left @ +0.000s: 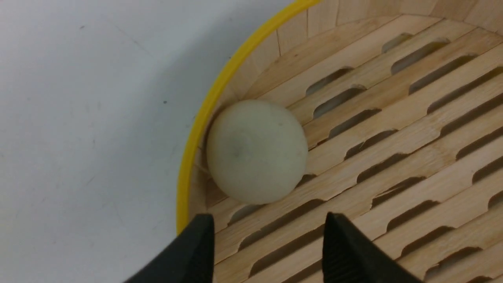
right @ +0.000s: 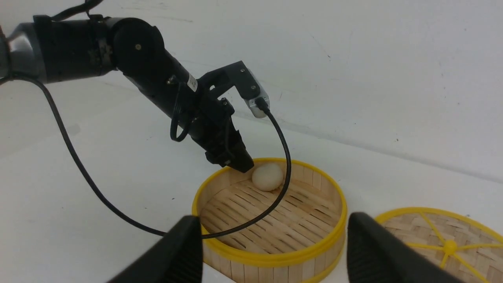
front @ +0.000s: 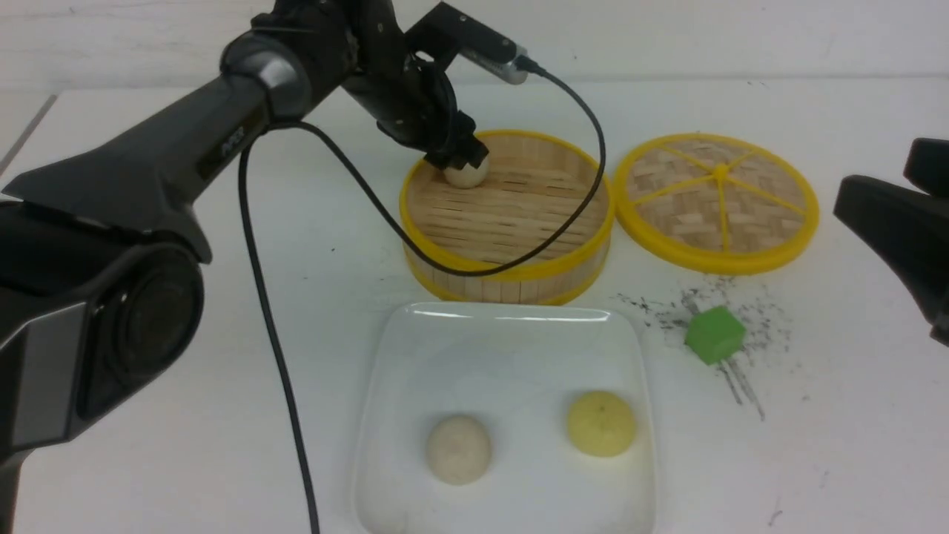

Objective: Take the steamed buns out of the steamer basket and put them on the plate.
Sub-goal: Use the left arm to grab the steamed stuffed bun that is closest to it

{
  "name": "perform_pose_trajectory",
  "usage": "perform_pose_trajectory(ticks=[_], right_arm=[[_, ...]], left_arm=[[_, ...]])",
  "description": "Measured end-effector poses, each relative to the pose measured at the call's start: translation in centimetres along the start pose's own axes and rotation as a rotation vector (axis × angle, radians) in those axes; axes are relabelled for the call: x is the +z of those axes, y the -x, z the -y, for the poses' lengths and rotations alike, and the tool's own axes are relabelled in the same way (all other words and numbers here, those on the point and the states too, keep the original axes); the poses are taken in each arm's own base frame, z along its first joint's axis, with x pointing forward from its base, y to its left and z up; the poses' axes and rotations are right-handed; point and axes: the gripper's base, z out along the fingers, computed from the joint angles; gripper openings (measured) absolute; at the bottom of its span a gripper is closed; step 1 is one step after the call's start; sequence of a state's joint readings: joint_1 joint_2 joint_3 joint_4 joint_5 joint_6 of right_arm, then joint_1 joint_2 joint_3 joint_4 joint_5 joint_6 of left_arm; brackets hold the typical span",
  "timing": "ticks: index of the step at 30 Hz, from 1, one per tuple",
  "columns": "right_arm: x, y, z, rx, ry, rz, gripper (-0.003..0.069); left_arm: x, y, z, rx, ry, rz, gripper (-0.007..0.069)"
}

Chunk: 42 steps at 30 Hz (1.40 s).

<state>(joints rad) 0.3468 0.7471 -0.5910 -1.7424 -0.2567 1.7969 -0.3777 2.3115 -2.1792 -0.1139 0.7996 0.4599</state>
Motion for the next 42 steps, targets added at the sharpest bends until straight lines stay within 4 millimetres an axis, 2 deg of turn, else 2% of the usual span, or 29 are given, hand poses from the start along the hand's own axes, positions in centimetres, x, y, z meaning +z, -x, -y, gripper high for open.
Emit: perform_pose_trajectory(ticks=[12,18,21,32,42], right_arm=[[0.0,0.0,-0.1,-0.001,0.01,-0.002,0.0484],[0.0,-0.1,-0.2,-0.001,0.026,-0.006,0.0484],[0.0,-0.2,-0.2,0.0,0.028,-0.009,0.0484],[0.0,-0.3,-0.3,-0.014,0.03,-0.014,0.0484],[0.0,-0.3,-0.3,-0.017,0.03,-0.014,0.0472]], left_arm=[[1.0,0.2,0.5,0.061,-0.047,0.063,0.0391],[2.9,-0.9,0.7,0.058,-0.059,0.033,0.0391],[3.3,-1.0,0.6,0.057,-0.05,0.042,0.0391],[3.4,-0.6,0.3,0.063,-0.015,0.089,0.0381],[4.8,-1.4,0.4,0.083,-0.01,0.073,0.0188]])
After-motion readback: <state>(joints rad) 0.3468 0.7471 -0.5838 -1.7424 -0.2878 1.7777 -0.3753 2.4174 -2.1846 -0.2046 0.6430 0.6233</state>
